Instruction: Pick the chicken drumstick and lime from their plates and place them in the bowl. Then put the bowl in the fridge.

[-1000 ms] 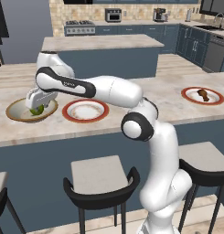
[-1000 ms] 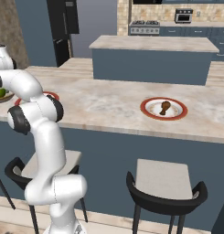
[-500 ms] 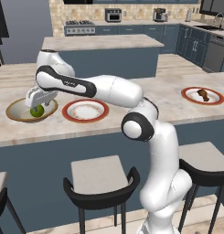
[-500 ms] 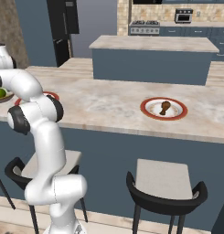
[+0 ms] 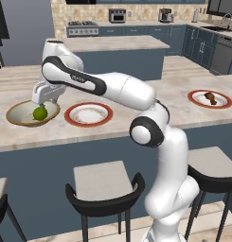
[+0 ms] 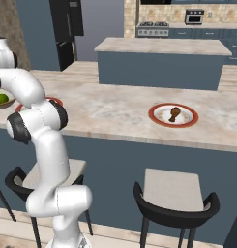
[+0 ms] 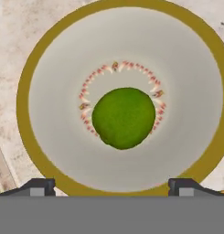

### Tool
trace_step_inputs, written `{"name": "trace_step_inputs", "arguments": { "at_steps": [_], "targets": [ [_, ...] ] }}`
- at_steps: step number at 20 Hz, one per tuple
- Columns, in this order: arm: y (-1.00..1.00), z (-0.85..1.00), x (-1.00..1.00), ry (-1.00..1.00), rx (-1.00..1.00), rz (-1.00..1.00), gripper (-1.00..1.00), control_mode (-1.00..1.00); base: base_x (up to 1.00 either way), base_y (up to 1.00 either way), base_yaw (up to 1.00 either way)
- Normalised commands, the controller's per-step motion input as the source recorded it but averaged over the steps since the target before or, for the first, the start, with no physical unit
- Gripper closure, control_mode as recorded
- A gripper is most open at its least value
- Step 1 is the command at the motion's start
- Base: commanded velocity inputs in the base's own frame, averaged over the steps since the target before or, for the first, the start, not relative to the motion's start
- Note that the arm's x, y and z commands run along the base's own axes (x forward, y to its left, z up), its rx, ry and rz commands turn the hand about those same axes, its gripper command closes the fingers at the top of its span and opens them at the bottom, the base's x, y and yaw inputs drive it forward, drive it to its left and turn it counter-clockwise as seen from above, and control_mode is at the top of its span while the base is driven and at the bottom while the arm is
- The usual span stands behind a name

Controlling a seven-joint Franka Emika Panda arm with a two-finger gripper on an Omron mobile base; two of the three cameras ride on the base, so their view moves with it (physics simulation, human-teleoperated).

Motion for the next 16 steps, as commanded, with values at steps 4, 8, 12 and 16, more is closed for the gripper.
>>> {"name": "trace_step_inputs", "arguments": {
  "at_steps": [4,8,12,16],
  "targets": [
    [-0.65,0.06,-0.30,-0.05,0.00,0.00,-1.00,-1.00,0.00,0.00,0.00],
    [-0.73,0.01,-0.31,-0.09,0.00,0.00,-1.00,-1.00,0.00,0.00,0.00],
    [-0.78,0.00,-0.29,-0.14,0.00,0.00,-1.00,-1.00,0.00,0.00,0.00],
    [-0.79,0.00,-0.24,-0.15,0.00,-0.02,-1.00,-1.00,0.00,0.00,0.00]
  ]
}}
